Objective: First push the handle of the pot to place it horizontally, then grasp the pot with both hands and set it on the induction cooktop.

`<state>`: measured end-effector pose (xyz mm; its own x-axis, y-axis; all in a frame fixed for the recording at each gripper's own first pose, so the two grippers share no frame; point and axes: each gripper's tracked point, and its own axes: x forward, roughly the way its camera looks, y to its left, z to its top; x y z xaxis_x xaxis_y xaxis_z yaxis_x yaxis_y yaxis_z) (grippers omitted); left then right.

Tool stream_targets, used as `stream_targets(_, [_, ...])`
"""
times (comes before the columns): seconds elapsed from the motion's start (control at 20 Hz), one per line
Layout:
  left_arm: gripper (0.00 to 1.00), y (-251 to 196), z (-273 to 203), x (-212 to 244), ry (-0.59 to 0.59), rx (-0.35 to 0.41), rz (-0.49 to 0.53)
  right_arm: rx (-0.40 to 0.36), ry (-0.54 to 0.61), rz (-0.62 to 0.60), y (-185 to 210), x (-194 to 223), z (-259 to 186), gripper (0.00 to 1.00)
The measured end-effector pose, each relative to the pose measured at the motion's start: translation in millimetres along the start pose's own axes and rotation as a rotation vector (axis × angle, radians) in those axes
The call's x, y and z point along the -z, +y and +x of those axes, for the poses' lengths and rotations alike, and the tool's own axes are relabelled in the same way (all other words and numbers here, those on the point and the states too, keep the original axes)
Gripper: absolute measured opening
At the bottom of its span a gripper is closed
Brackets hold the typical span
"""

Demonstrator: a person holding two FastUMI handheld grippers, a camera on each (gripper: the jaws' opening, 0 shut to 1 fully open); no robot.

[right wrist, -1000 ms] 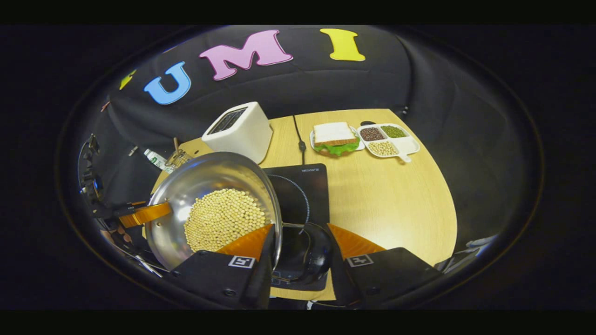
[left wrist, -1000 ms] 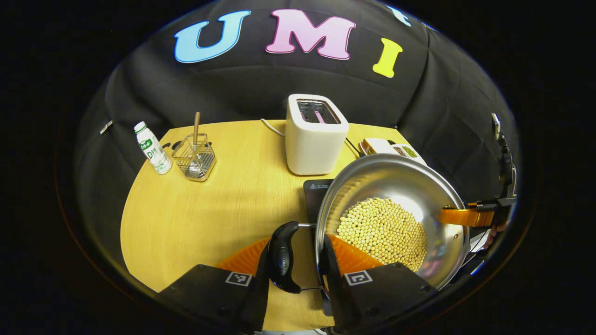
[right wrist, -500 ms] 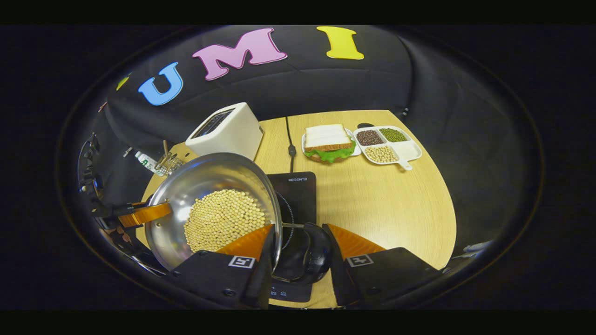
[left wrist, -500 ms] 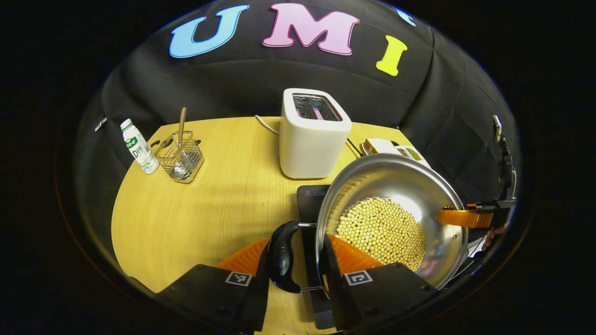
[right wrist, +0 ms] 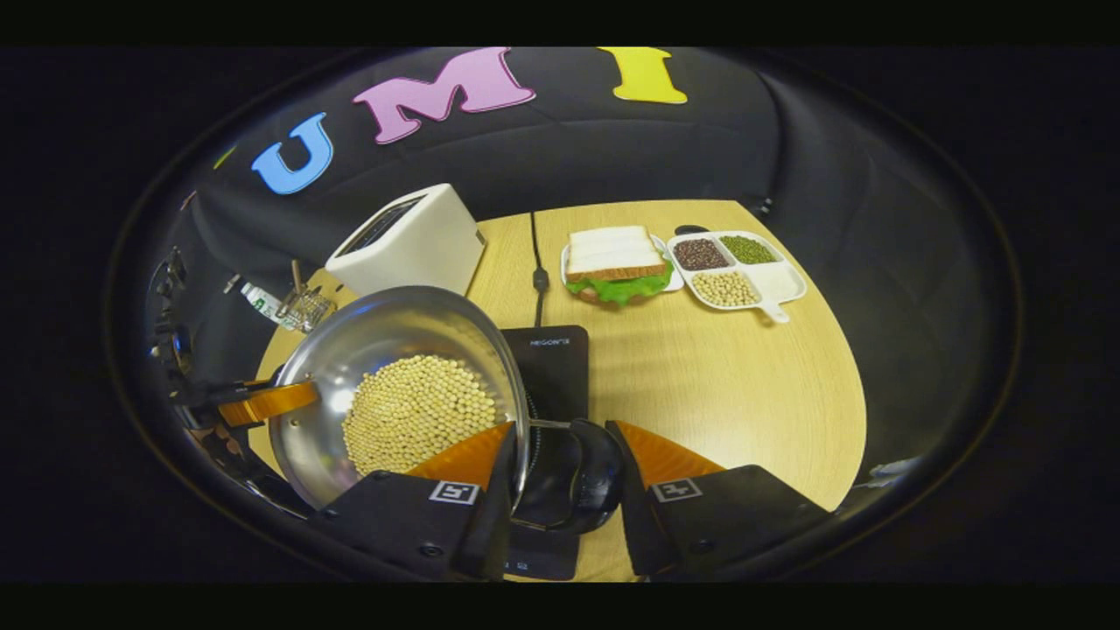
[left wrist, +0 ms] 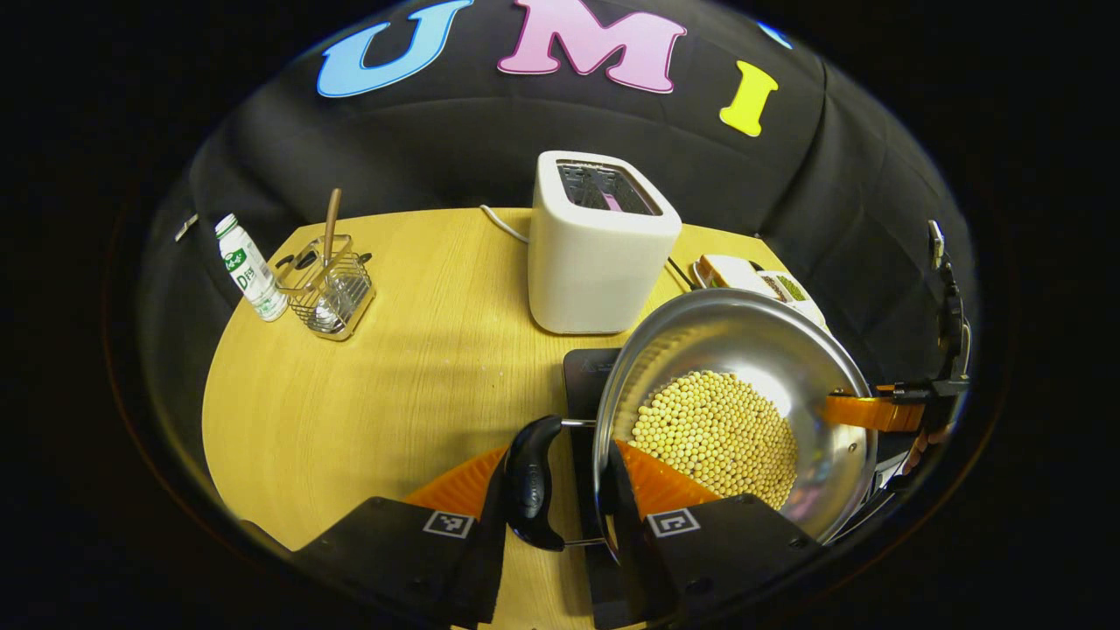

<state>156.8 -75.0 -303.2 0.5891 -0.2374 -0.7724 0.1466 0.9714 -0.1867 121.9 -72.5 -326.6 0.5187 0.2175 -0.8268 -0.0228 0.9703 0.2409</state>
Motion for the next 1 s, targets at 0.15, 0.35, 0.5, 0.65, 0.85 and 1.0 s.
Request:
stream_targets(0.15, [0.57, -0.7, 3.7, 2.3, 0.006, 0.005, -0.006, 0.006, 0.004, -0.004, -2.2, 1.3, 3.4, 0.56])
stream_targets(0.35, [0.57, -3.0, 6.0, 0.8, -0.003, 0.013, -0.004, 0.014, 0.006, -0.004, -6.4, 2.9, 5.0, 0.56])
stream_targets(0.5, [0.57, -2.9, 5.1, 0.6, -0.008, 0.014, -0.002, 0.013, 0.003, 0.005, -7.1, 2.2, 5.7, 0.57])
stream_targets(0.65, [0.58, -3.0, 5.1, 0.6, -0.01, 0.016, -0.006, 0.012, 0.002, 0.009, -6.6, 4.0, 5.6, 0.56])
stream_targets(0.85, [0.58, -3.7, 3.7, -0.5, -0.014, 0.016, -0.006, 0.013, 0.003, 0.035, -8.5, 5.0, 6.9, 0.57])
stream_targets(1.0, [0.59, -4.3, 2.9, 0.8, -0.01, 0.02, -0.005, 0.026, -0.032, 0.021, -9.3, 0.0, 4.7, 0.6])
